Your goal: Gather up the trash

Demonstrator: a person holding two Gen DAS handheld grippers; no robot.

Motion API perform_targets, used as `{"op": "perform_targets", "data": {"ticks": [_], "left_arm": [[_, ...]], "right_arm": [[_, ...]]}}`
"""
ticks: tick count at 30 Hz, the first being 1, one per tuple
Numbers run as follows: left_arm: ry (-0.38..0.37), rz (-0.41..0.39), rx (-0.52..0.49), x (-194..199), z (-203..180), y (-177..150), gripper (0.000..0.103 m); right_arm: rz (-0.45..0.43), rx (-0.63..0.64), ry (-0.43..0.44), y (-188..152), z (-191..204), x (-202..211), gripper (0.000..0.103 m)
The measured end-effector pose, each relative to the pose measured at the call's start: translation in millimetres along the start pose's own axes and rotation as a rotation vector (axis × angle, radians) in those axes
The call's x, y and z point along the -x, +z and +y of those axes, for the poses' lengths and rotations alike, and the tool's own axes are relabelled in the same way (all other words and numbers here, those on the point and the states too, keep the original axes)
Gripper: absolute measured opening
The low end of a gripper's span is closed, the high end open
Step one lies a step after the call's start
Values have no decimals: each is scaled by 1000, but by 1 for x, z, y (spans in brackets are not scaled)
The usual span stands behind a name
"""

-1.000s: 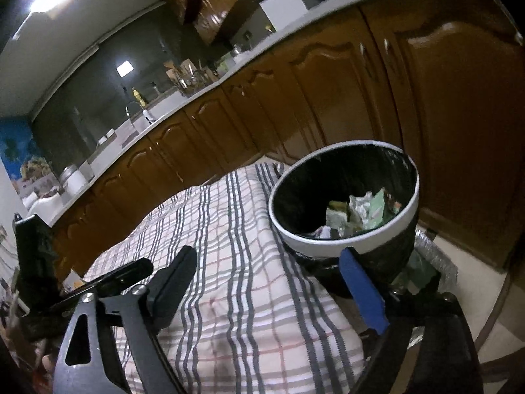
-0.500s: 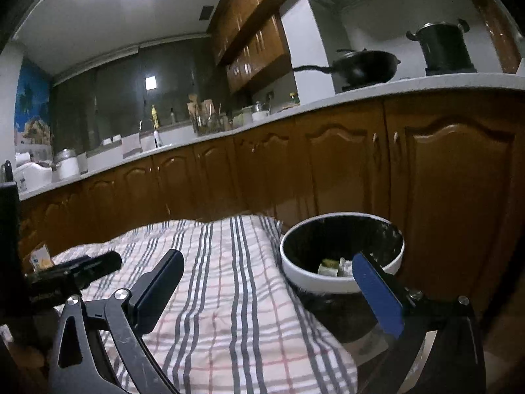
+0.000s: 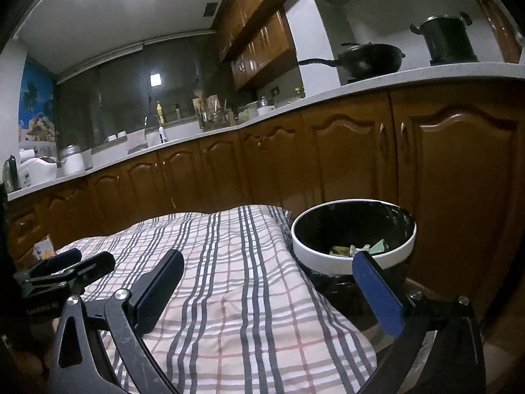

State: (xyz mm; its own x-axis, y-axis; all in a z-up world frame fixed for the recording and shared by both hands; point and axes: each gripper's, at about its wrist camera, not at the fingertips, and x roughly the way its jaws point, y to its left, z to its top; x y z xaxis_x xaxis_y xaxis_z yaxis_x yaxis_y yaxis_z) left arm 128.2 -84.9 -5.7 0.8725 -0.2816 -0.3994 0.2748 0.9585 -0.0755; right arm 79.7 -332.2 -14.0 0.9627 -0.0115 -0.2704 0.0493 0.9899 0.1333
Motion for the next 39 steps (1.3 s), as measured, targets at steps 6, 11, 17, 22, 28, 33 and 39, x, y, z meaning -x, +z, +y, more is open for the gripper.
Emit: {"op": "perform_targets", "data": {"ticks": [6, 11, 17, 22, 28, 33, 39], "left_arm": [[21, -11, -7, 6, -1, -4, 103], [37, -23, -21, 10, -2, -7, 103], [53, -39, -28, 15, -2, -9, 103], [64, -48, -34, 18, -1, -12, 103], [79, -52, -35, 21, -3, -13, 103], [77, -50, -36, 21, -2, -13, 103], [80, -52, -40, 21, -3, -13, 103]], "right_arm": [[-17, 14, 9, -3, 6, 3, 103], [-28, 26, 13, -4, 11, 6, 103], [-39, 37, 17, -5, 16, 9, 103], [-37, 39, 19, -6, 17, 10, 103], [-38, 39, 22, -6, 17, 9, 103], [-39, 37, 21, -6, 18, 10, 103], [-40, 37, 24, -7, 18, 9, 103]]}}
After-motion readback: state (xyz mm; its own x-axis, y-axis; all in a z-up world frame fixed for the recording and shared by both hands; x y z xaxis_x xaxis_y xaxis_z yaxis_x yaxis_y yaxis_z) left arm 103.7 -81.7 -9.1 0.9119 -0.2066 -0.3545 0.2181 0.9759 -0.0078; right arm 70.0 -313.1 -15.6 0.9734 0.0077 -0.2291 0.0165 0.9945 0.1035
